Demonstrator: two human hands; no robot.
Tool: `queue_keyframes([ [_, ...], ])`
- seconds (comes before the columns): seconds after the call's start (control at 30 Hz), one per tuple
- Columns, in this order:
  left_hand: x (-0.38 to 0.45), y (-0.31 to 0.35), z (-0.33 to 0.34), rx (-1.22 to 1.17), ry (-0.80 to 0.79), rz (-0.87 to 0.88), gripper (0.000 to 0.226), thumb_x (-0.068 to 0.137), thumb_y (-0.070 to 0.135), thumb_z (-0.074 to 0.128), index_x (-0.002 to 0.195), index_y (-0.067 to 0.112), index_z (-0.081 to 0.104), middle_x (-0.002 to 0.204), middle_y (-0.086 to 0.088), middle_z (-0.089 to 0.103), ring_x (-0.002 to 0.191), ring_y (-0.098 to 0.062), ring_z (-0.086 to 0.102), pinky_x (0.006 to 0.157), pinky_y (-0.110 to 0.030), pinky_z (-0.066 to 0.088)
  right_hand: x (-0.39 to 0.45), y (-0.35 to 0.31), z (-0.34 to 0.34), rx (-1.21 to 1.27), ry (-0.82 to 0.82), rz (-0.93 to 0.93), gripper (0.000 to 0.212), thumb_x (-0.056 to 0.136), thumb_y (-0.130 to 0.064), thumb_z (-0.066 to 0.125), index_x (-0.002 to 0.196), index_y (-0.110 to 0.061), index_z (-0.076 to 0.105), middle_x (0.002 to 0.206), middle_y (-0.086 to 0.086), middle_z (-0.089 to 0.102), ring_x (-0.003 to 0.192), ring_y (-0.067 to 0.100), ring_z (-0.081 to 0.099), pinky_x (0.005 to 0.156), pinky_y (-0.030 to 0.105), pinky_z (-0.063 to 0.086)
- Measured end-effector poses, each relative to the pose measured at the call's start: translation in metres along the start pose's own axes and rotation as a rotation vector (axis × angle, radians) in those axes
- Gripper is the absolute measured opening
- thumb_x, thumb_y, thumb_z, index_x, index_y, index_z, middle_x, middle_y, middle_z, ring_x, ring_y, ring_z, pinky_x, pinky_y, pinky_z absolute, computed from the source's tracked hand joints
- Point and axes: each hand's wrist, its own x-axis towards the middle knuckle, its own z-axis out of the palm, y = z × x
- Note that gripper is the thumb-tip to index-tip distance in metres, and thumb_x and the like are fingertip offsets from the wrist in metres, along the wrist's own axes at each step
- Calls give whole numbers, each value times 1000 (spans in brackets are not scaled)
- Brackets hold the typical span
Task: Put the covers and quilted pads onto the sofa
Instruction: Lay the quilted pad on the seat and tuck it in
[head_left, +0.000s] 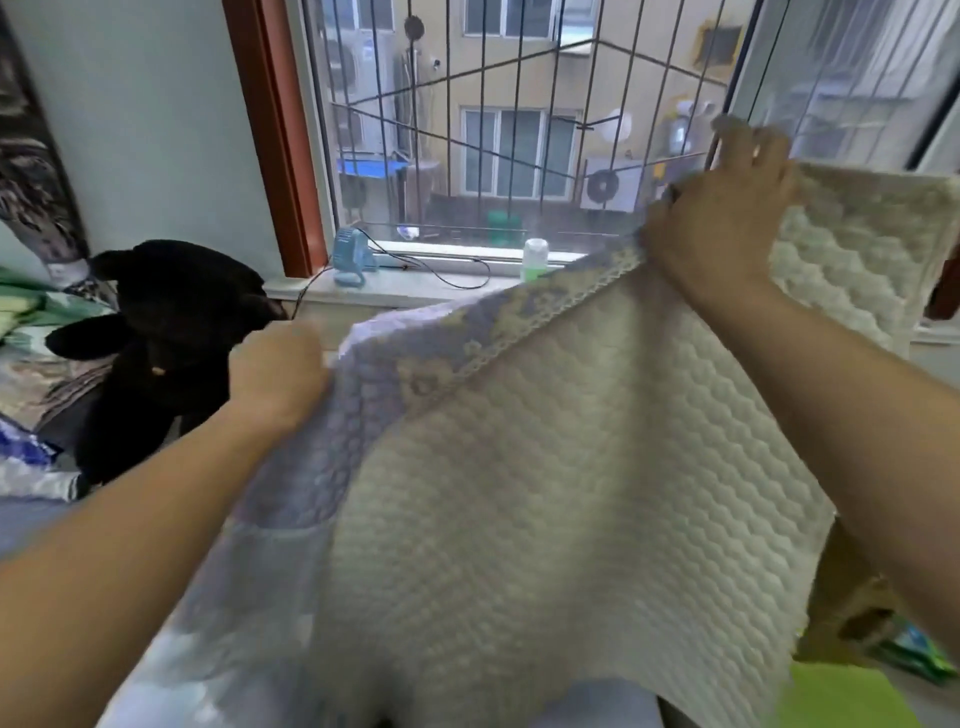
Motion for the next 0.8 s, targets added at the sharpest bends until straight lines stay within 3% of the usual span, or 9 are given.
queue_keyframes([
  [0.1, -7, -30, 18, -174, -148, -122, 10, 86, 9, 55, 90, 17, 61, 94, -17, 66, 82, -40, 60, 76, -43, 52, -17, 31, -2, -27, -150, -68, 31, 84, -23, 40, 67, -5, 59, 85, 20, 65, 74, 31, 47, 95, 48, 41],
  [0.17, -18, -9, 19, -400, -272, -71, 22, 88, 18, 64, 110, 16, 65, 107, -15, 67, 94, -35, 62, 82, -38, 50, -29, 28, -8, 47, -220, -103, 30, 90, -23, 44, 74, -2, 59, 85, 26, 63, 71, 37, 54, 79, 46, 43],
  [0.27, -51, 61, 15, -708, -572, 203, 100, 75, 50, 84, 155, 23, 30, 143, -5, 45, 132, -24, 46, 109, -37, 38, -43, 0, -15, 157, -258, -175, 25, 93, -24, 47, 79, -5, 56, 85, 19, 56, 76, 36, 55, 69, 41, 36],
  [0.33, -71, 108, 16, -668, -628, 317, 126, 67, 68, 78, 160, 30, 1, 163, -5, 19, 149, -28, 23, 122, -42, 22, -42, -23, -22, 186, -288, -189, 22, 93, -26, 47, 78, -11, 48, 83, 10, 47, 74, 28, 46, 65, 35, 31],
  [0.43, -83, 143, 19, -738, -524, 172, 99, 76, 74, 64, 153, 36, 15, 152, -8, 34, 138, -35, 39, 113, -52, 36, -28, -47, -40, 223, -353, -226, 25, 93, -25, 48, 72, -12, 43, 79, 6, 46, 74, 25, 45, 60, 32, 27],
  [0.53, -75, 130, 19, -623, -376, 79, 44, 95, 60, 41, 111, 23, 57, 111, -1, 61, 95, -30, 60, 84, -44, 51, -12, -57, -57, 215, -472, -245, 35, 96, -30, 48, 66, -16, 37, 71, 3, 40, 76, 27, 46, 55, 32, 24],
  [0.63, -62, 100, 16, -562, -269, 21, 37, 101, 34, 41, 74, 15, 58, 88, -13, 69, 77, -33, 62, 71, -40, 52, -5, -59, -66, 156, -760, -220, 44, 99, -43, 47, 67, -13, 45, 77, 10, 52, 74, 27, 51, 66, 32, 39],
  [0.73, -73, 93, -2, -1006, -407, 1, 37, 100, 28, 53, 78, -2, 58, 69, -14, 66, 59, -27, 64, 65, -49, 61, -12, -67, -59, 274, -998, -1, 51, 92, -59, 57, 95, -8, 63, 104, 10, 64, 87, 28, 63, 85, 39, 54],
  [0.8, -101, 99, -28, -1278, -461, 55, 35, 100, 33, 59, 87, 0, 57, 68, -12, 62, 55, -22, 61, 62, -41, 59, -17, -81, -55, 501, -1047, 228, 49, 89, -57, 65, 99, -9, 66, 98, 8, 66, 81, 25, 64, 81, 35, 55],
])
